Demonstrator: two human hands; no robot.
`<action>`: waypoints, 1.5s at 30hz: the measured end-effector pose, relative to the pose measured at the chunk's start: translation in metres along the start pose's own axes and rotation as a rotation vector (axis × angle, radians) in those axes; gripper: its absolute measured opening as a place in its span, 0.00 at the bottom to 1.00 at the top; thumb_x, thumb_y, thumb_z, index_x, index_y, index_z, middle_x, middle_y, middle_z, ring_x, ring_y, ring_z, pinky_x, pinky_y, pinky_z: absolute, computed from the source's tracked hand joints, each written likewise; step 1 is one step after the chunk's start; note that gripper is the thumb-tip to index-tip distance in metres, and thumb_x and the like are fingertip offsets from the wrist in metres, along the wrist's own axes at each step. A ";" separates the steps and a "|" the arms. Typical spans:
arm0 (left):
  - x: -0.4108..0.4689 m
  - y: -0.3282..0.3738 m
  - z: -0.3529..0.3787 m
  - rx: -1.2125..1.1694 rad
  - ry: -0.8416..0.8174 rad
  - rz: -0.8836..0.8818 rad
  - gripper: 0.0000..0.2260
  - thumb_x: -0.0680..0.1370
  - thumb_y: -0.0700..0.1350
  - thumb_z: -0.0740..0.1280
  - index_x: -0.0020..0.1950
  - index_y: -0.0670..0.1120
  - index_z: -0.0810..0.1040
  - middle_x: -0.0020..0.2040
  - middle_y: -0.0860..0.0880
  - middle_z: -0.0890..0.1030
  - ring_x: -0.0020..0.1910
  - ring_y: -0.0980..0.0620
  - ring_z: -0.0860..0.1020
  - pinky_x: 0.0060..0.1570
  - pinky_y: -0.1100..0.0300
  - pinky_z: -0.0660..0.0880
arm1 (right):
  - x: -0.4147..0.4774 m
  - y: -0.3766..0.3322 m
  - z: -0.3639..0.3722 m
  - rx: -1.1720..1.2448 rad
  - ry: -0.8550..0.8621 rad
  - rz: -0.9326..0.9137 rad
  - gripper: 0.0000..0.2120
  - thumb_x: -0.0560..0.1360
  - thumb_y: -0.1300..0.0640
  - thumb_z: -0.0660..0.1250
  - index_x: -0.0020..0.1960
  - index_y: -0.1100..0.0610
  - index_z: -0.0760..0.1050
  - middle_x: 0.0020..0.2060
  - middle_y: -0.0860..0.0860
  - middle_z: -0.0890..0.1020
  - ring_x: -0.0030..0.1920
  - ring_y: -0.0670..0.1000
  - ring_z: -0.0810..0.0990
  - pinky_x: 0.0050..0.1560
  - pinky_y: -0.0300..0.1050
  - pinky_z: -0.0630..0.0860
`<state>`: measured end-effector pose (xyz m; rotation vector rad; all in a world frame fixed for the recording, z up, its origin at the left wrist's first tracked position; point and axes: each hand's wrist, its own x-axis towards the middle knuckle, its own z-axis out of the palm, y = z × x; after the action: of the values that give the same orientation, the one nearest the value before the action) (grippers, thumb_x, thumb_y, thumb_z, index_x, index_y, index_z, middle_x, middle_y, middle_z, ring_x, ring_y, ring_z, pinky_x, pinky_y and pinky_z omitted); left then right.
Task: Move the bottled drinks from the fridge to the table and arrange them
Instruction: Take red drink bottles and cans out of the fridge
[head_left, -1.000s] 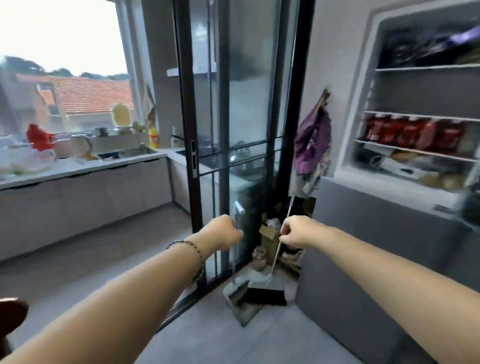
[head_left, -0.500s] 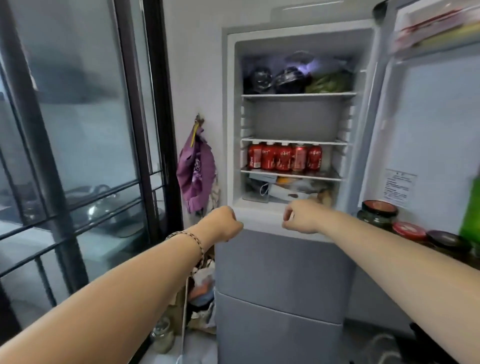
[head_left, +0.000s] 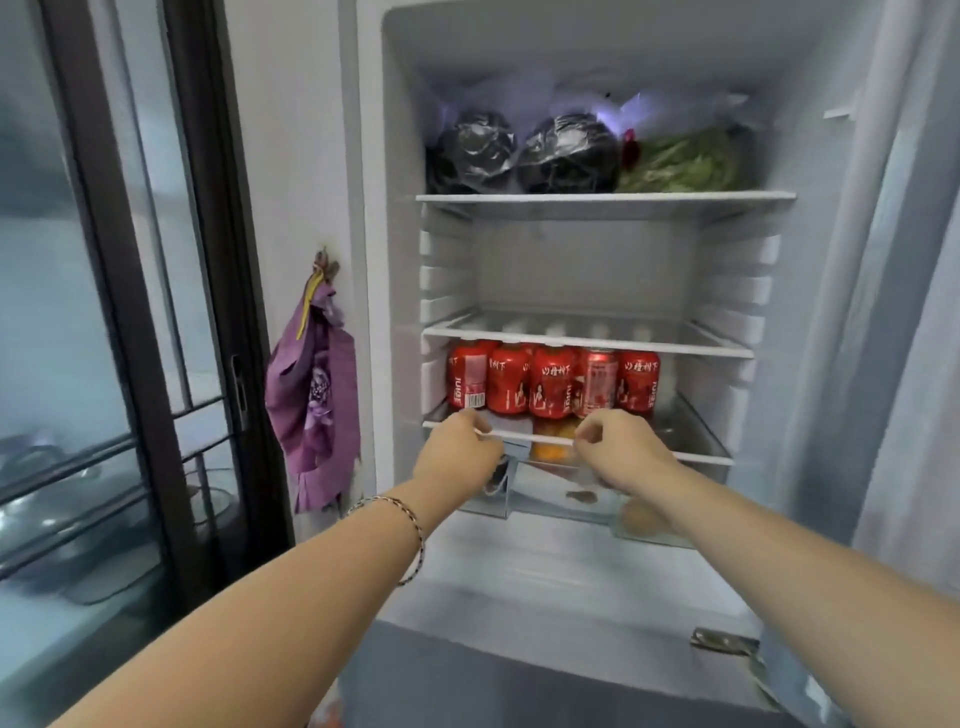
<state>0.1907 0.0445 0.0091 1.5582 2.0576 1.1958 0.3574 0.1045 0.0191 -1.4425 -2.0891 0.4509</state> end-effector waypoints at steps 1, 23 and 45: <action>0.022 -0.006 0.010 -0.026 0.025 0.025 0.12 0.77 0.44 0.63 0.60 0.46 0.72 0.51 0.48 0.77 0.43 0.51 0.76 0.47 0.59 0.75 | 0.020 0.007 0.010 0.035 0.036 0.016 0.08 0.75 0.57 0.64 0.54 0.52 0.76 0.56 0.52 0.79 0.53 0.53 0.78 0.55 0.49 0.76; 0.244 -0.037 0.099 0.116 0.278 0.066 0.43 0.63 0.69 0.69 0.73 0.55 0.59 0.76 0.38 0.42 0.75 0.39 0.41 0.72 0.46 0.38 | 0.209 0.041 0.083 -0.025 0.382 0.209 0.44 0.60 0.31 0.70 0.71 0.40 0.56 0.74 0.62 0.45 0.72 0.69 0.46 0.71 0.66 0.54; 0.177 -0.027 0.098 -0.494 -0.109 0.284 0.46 0.65 0.61 0.73 0.74 0.59 0.47 0.69 0.55 0.56 0.65 0.59 0.61 0.60 0.67 0.63 | 0.146 0.082 0.054 0.417 0.127 -0.276 0.40 0.47 0.39 0.78 0.52 0.19 0.62 0.73 0.39 0.40 0.73 0.42 0.52 0.70 0.39 0.61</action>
<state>0.1725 0.2444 -0.0285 1.6461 1.3601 1.5333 0.3466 0.2721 -0.0330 -0.9068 -1.9122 0.6206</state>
